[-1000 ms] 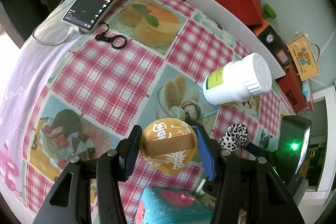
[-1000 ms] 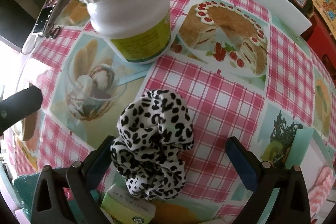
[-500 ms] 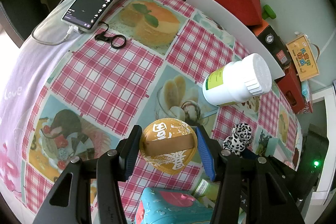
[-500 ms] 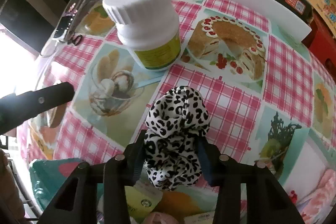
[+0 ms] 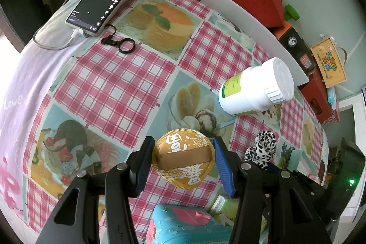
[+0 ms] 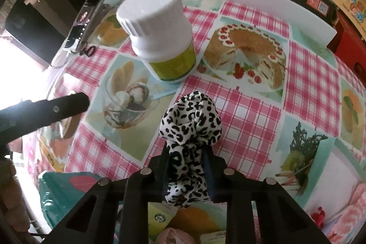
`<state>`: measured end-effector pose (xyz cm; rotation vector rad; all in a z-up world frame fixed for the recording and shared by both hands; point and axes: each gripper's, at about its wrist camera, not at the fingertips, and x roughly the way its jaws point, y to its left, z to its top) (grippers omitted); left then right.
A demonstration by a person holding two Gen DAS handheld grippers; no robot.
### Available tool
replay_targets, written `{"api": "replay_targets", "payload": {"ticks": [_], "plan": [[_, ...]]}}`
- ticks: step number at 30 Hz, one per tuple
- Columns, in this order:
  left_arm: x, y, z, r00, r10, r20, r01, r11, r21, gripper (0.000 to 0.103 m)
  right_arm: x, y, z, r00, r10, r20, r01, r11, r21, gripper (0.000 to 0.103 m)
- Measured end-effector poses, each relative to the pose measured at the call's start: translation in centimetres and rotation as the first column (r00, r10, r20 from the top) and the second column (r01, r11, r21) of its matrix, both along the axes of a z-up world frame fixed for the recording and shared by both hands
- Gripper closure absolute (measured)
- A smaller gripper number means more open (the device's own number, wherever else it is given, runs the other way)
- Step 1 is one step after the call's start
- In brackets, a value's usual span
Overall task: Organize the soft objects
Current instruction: 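Carry the tin to the tray with the left gripper while the right carries the scrunchie there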
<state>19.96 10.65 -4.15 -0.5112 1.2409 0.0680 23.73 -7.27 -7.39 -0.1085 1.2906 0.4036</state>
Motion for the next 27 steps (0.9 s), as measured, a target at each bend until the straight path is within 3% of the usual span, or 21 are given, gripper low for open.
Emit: {"api": "replay_targets", "payload": {"ticks": [9,15,27], "plan": [[-0.1,0.1,0.6,1.0,-0.006,0.023,0.006,1.0,0.002,0.049,-1.3,-1.0,3.7,0.996,-0.032,0.087,0.027,0.998,0.064,0.077],[-0.4,-0.2,1.4,0.999,-0.012,0.053,0.012,1.0,0.005,0.049,-3.1,-2.0,6.2,0.979,-0.11,0.17,0.104,0.994,0.045,0.077],[-0.3,-1.6,2.4,0.993,-0.056,0.1,0.057,0.998,-0.012,0.05,-5.9,-5.8,7.0,0.925,-0.306,0.224,0.293,0.952,0.091,0.077]]}}
